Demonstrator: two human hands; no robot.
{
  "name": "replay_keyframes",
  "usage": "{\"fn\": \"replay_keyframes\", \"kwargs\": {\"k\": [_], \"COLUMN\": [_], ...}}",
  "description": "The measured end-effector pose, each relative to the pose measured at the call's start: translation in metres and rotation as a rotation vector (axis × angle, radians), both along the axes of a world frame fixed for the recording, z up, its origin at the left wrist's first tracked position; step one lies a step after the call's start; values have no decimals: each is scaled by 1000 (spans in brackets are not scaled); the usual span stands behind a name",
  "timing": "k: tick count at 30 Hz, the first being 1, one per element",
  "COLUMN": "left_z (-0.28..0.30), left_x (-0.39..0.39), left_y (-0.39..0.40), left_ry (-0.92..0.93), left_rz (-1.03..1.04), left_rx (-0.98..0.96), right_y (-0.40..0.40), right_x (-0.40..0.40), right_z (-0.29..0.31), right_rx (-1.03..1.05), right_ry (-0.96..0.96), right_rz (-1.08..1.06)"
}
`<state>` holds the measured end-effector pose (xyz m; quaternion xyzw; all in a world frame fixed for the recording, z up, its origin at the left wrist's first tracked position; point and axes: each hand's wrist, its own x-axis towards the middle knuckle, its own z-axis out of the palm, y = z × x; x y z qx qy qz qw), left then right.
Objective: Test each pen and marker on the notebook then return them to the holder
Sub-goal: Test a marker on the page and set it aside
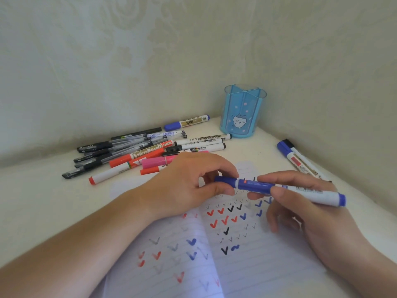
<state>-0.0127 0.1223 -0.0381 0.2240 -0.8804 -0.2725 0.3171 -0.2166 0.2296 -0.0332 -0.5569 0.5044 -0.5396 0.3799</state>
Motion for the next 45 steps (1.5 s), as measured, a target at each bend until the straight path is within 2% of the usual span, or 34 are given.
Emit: {"fn": "replay_keyframes", "kwargs": {"k": [7,12,23,25,28,29,31,35,38,42,45], "left_z": [0,-5,-9,-8,-8,-9,-8,2,12,22,19], "left_x": [-5,-6,-8,-10,-12,-11,-9,-9,0,59,128], "left_y": [10,7,8,5,-1,-3,-5,3,10,13,25], "left_ry": [122,-36,-55,-50,-20,-34,-70,-254,-393,-591,-596], "left_rz": [-80,-81,-119,-90,-10,21,74,175,220,253,324], "left_rx": [175,111,84,74,51,45,42,-11,-131,-361,-376], "right_y": [1,1,-3,-5,-12,-15,-19,-13,-1,11,5], "right_x": [5,8,5,7,-6,-11,-18,-15,-16,-16,0], "right_z": [1,2,-2,2,3,4,2,5,11,27,43], "right_rx": [-49,-86,-114,-125,-131,-134,-120,-89,-144,-207,-221], "right_ry": [38,81,212,171,-137,-236,-307,-275,-292,-300,-297], "right_rz": [3,-31,44,22,-105,-140,-167,-177,-180,-159,-76]}}
